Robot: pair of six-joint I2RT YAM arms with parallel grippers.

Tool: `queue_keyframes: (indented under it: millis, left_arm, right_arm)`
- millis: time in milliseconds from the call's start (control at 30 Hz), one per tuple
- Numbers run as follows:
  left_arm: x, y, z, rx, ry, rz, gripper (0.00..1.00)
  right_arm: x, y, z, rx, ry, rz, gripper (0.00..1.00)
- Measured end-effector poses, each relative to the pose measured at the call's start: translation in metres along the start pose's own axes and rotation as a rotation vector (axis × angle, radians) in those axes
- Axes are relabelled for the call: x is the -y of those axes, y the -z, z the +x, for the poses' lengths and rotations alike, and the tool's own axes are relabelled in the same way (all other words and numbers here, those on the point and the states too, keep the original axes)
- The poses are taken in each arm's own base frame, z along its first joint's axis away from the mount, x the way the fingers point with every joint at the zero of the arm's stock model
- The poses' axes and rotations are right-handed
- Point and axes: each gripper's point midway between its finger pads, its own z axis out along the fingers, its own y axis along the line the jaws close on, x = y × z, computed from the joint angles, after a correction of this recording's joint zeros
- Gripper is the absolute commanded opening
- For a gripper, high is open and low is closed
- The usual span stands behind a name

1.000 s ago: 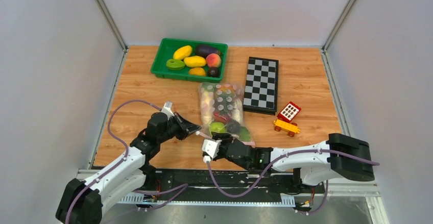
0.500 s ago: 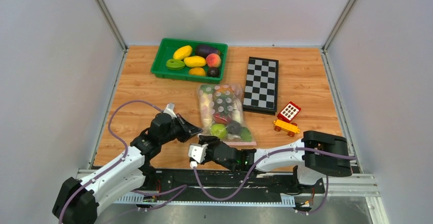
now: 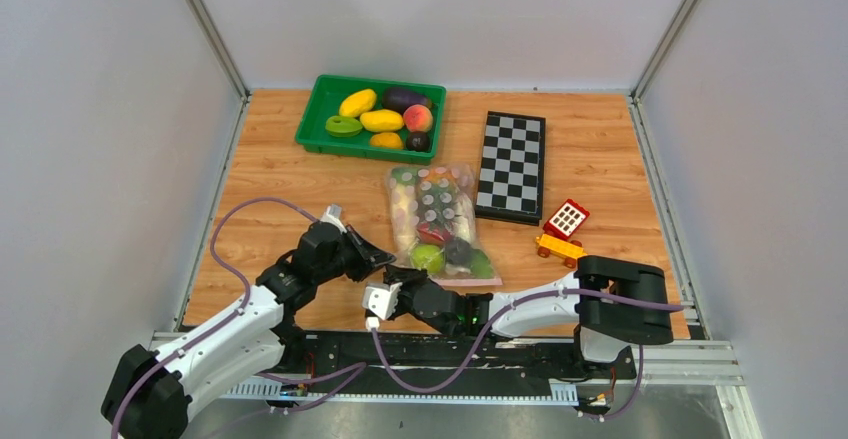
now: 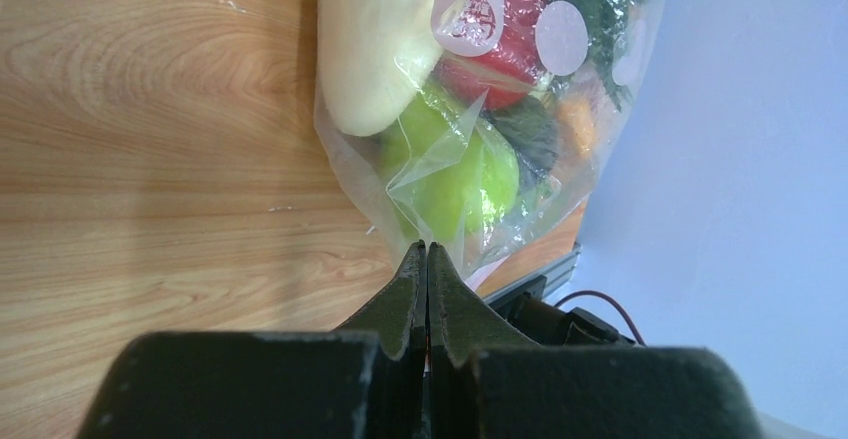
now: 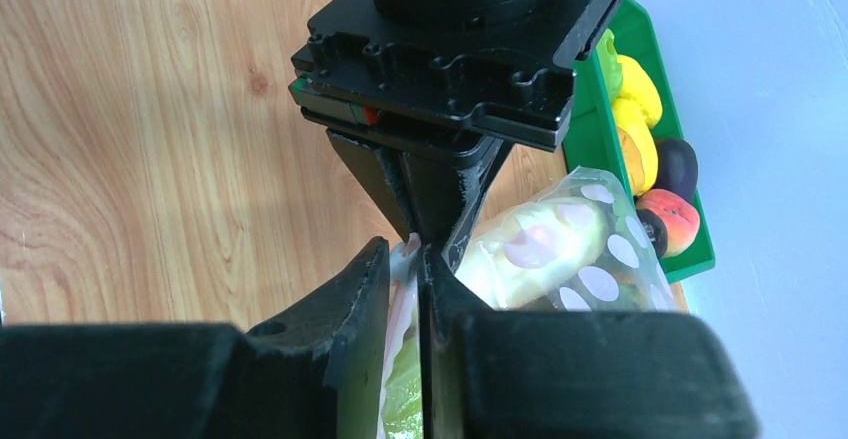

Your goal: Open the zip-top bag and remove the fake food

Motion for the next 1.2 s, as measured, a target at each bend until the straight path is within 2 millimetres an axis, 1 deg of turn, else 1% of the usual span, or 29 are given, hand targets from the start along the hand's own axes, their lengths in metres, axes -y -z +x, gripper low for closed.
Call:
queue_keyframes:
  millis: [100,267,533,800,1200]
  left_arm:
    - [-0.003,-0.001,-0.001,0.008,0.001,-0.019,0.0]
    - [-0.002,-0.002,-0.002,0.016,0.005,-0.026,0.0]
    - [-0.002,0.0,-0.002,0.014,0.01,-0.042,0.0]
    - [0.016,0.003,-0.003,0.002,0.0,-0.018,0.0]
    - [0.017,0.005,-0.003,-0.006,-0.001,-0.04,0.0]
  right_arm:
    - [0.0,-0.001,0.001,-0.001,0.005,0.006,0.07]
    - [0.002,-0.001,0.0,-0.001,0.012,0.016,0.0]
    - [0.002,0.0,0.001,-0.007,0.014,0.01,0.0]
    - [0.011,0.019,0.002,-0.012,-0.01,0.005,0.01]
    - [0.003,0.04,0.028,-0.1,-0.026,-0.054,0.01]
